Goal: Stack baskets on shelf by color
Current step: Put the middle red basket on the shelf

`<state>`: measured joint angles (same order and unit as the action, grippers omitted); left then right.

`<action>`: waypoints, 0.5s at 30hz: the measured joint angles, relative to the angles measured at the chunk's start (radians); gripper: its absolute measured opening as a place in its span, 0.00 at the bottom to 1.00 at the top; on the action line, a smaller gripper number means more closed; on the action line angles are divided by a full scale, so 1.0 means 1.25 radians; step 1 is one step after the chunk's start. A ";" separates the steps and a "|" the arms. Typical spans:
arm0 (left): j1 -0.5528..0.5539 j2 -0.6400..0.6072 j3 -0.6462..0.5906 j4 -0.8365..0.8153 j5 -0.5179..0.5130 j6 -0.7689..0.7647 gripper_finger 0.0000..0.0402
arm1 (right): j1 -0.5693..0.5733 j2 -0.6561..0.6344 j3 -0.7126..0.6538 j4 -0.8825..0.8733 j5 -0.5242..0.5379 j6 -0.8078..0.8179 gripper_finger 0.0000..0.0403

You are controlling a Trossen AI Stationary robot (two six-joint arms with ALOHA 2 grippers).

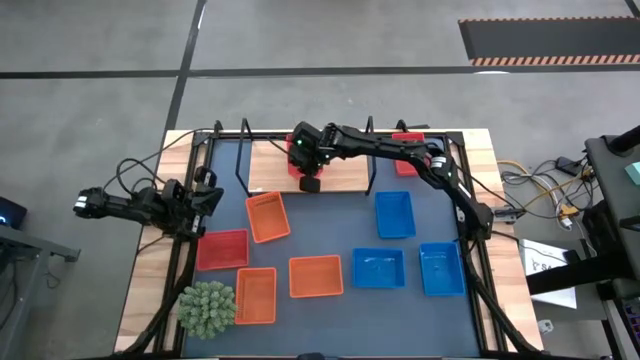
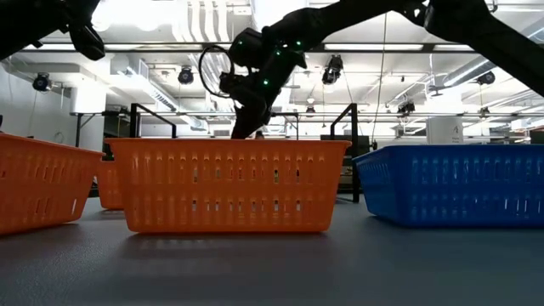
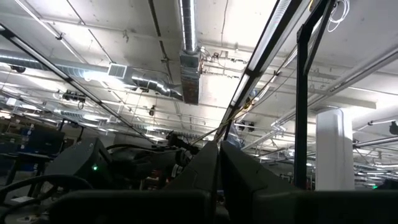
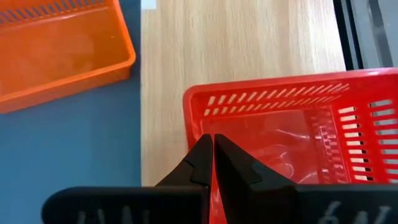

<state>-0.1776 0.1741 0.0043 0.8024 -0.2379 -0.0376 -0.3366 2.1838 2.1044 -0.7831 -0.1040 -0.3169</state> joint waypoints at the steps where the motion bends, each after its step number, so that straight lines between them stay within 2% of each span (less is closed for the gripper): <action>1: 0.000 0.000 0.000 0.000 0.000 0.000 0.00 | -0.002 0.000 0.000 0.000 0.002 0.001 0.02; 6: 0.000 0.000 0.000 0.000 0.000 0.000 0.00 | -0.006 0.000 0.000 -0.016 0.042 -0.011 0.02; 15: 0.000 0.000 0.000 0.000 0.000 0.000 0.00 | 0.007 0.000 0.000 -0.060 0.041 -0.005 0.02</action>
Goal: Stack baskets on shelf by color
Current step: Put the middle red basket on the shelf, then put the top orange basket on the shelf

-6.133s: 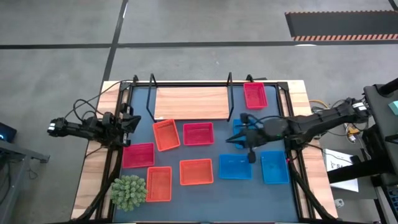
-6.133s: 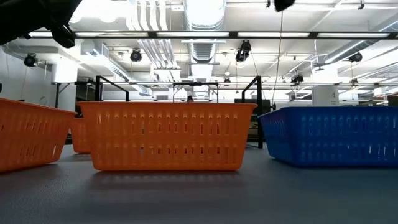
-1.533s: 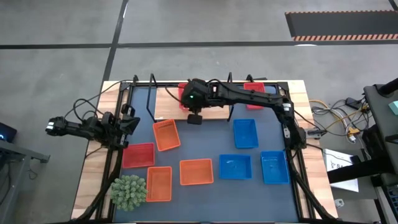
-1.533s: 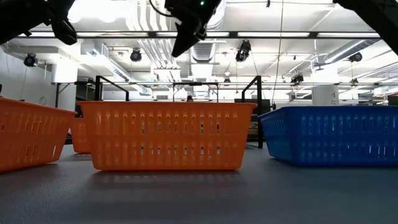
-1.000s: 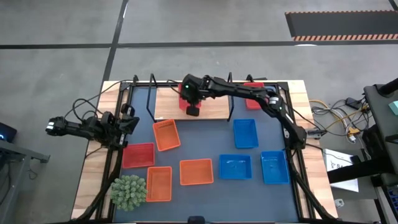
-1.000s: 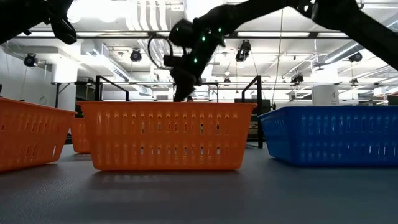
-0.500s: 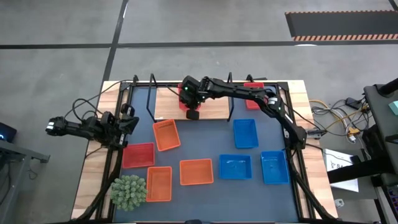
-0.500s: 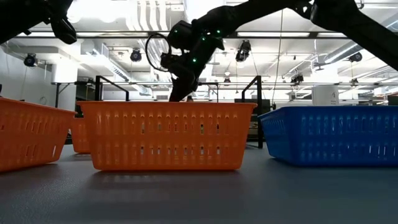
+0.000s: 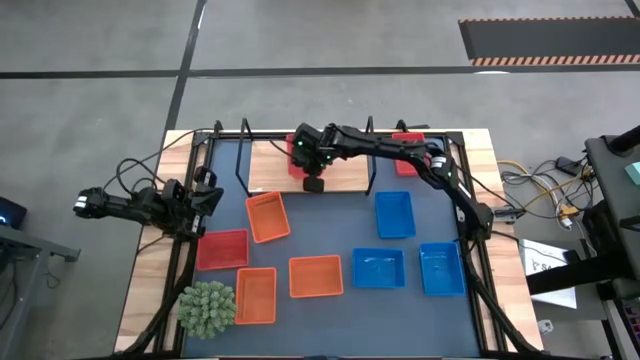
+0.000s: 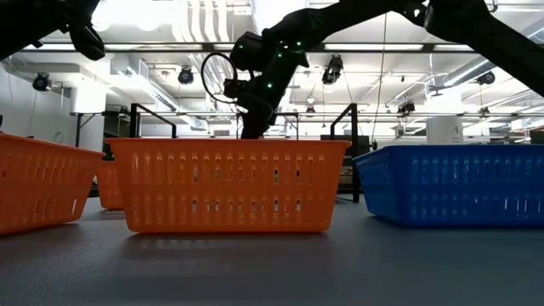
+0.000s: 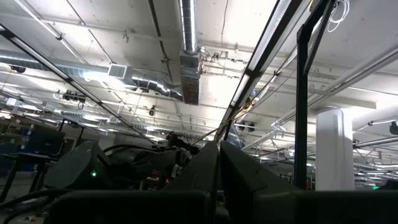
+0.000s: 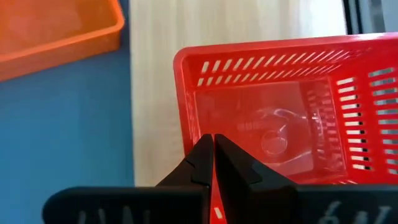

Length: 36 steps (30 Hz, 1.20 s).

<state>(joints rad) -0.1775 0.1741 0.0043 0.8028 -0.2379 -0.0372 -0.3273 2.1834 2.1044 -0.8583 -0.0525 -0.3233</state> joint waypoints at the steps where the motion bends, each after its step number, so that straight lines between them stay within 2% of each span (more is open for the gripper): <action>1: 0.000 0.000 0.000 0.000 0.000 0.000 0.00 | 0.004 0.000 0.000 -0.003 -0.001 0.001 0.02; 19: 0.000 0.000 0.000 0.000 0.000 -0.001 0.00 | 0.040 -0.002 0.000 0.001 0.006 0.008 0.02; 26: 0.000 0.002 0.000 -0.001 0.001 -0.006 0.00 | 0.065 -0.071 -0.005 -0.020 0.024 -0.001 0.02; 31: 0.000 0.017 0.000 0.000 0.020 -0.007 0.00 | 0.127 -0.185 -0.102 0.016 0.024 -0.005 0.02; 36: 0.000 0.040 0.004 0.006 0.022 -0.011 0.00 | 0.200 -0.368 -0.344 0.175 0.024 0.041 0.02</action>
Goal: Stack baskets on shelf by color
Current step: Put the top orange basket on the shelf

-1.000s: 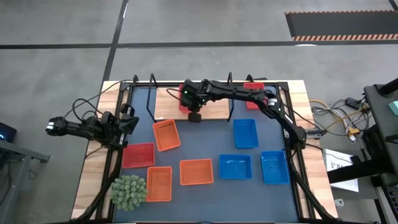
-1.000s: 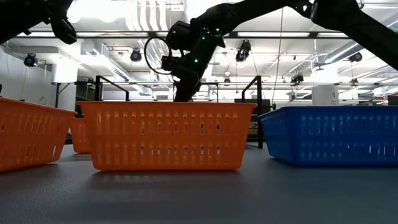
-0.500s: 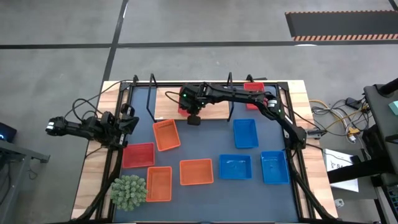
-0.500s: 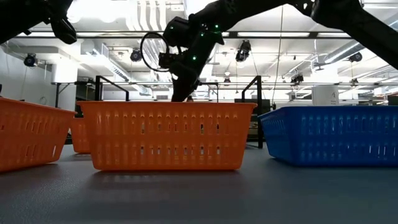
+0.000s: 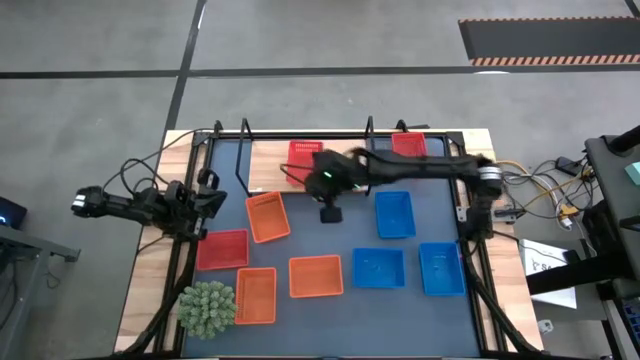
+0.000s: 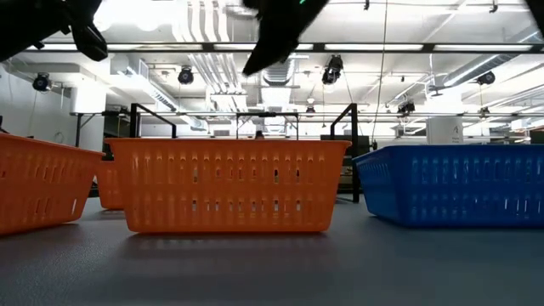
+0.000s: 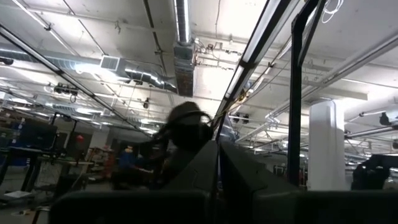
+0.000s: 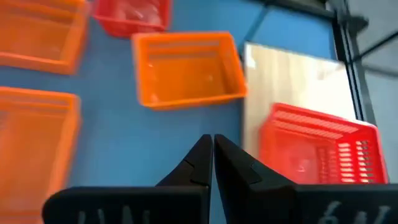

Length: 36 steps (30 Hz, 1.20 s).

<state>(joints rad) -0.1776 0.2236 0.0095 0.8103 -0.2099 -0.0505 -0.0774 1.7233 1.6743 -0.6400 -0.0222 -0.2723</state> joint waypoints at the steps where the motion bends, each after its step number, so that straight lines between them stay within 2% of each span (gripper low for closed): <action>1: 0.000 0.008 0.001 0.000 0.000 -0.006 0.00 | 0.015 -0.039 -0.062 0.045 0.003 0.010 0.02; 4: 0.000 0.044 0.006 0.007 0.001 -0.018 0.00 | 0.062 -0.144 -0.244 0.204 0.029 0.033 0.02; 8: 0.000 0.123 0.007 0.119 0.001 -0.017 0.00 | 0.121 -0.256 -0.455 0.428 0.079 0.018 0.02; 12: 0.000 0.229 0.025 0.291 0.000 0.031 0.00 | 0.147 -0.339 -0.610 0.619 0.081 -0.011 0.02; 16: 0.000 0.313 0.083 0.401 -0.003 0.049 0.00 | 0.150 -0.401 -0.713 0.733 0.068 -0.048 0.02; 24: -0.003 0.491 0.275 0.340 -0.001 0.026 0.00 | 0.149 -0.476 -0.802 0.785 0.033 -0.108 0.02; 30: -0.025 0.629 0.362 0.234 0.001 -0.091 0.00 | 0.149 -0.531 -0.804 0.770 0.032 -0.142 0.02; 36: -0.058 0.751 0.392 0.187 -0.003 -0.283 0.00 | 0.149 -0.594 -0.804 0.677 0.032 -0.176 0.02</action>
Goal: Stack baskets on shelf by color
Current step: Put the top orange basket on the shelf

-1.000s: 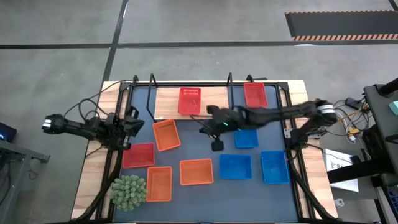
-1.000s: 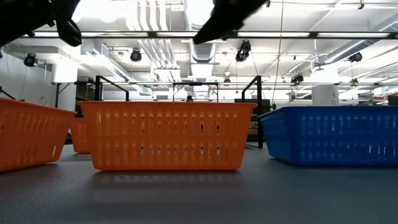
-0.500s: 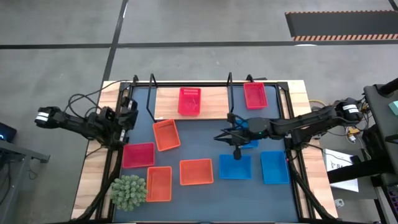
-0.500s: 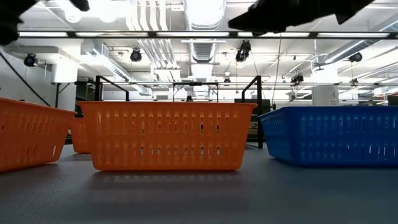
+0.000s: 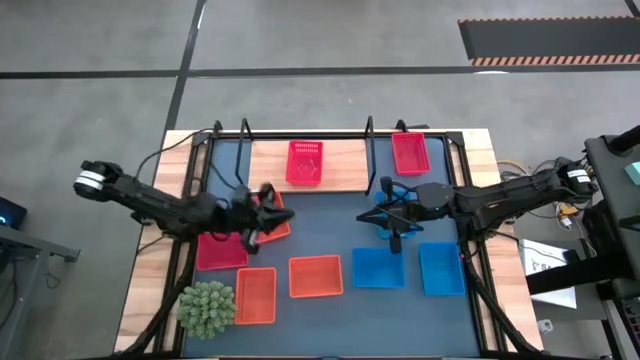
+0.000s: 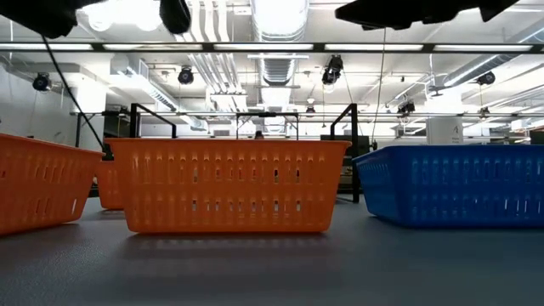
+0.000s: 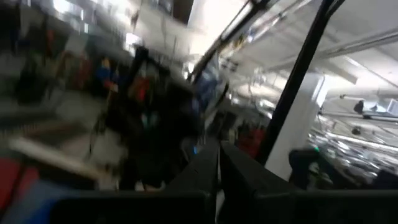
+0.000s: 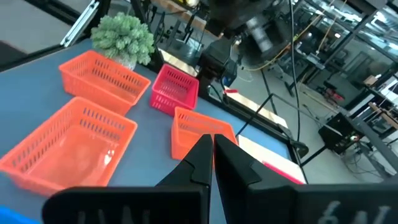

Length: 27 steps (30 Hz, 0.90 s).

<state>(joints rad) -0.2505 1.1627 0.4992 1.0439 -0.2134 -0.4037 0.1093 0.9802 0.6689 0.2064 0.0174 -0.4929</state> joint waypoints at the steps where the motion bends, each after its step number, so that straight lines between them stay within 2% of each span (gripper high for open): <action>1: -0.008 0.017 0.009 -0.004 -0.001 -0.029 0.00 | 0.000 -0.014 0.000 -0.016 0.000 -0.005 0.02; 5: -0.051 0.075 0.044 -0.069 -0.058 -0.105 0.00 | 0.000 -0.070 0.000 -0.092 0.000 -0.005 0.02; 9: -0.079 0.109 0.104 -0.260 -0.089 -0.213 0.00 | 0.000 -0.113 -0.007 -0.152 0.000 -0.006 0.02; 11: -0.084 0.114 0.146 -0.417 -0.091 -0.289 0.00 | 0.000 -0.130 -0.016 -0.150 -0.001 -0.017 0.02; 15: -0.084 0.115 0.257 -0.871 -0.087 -0.422 0.00 | 0.000 -0.155 -0.036 -0.150 -0.002 -0.048 0.02; 19: -0.084 0.130 0.376 -1.288 -0.027 -0.427 0.00 | 0.000 -0.171 -0.048 -0.150 -0.002 -0.055 0.02; 21: -0.084 0.144 0.421 -1.421 -0.011 -0.426 0.00 | 0.000 -0.173 -0.052 -0.150 -0.002 -0.055 0.02; 24: -0.083 0.169 0.474 -1.500 0.004 -0.380 0.00 | 0.000 -0.175 -0.057 -0.157 -0.002 -0.048 0.02; 27: -0.083 0.213 0.501 -1.500 0.010 -0.300 0.00 | 0.000 -0.175 -0.061 -0.157 -0.002 -0.036 0.02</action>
<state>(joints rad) -0.3542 1.4290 1.1256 -0.8317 -0.2012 -0.7786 0.1089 0.7611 0.5928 0.0105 0.0154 -0.5385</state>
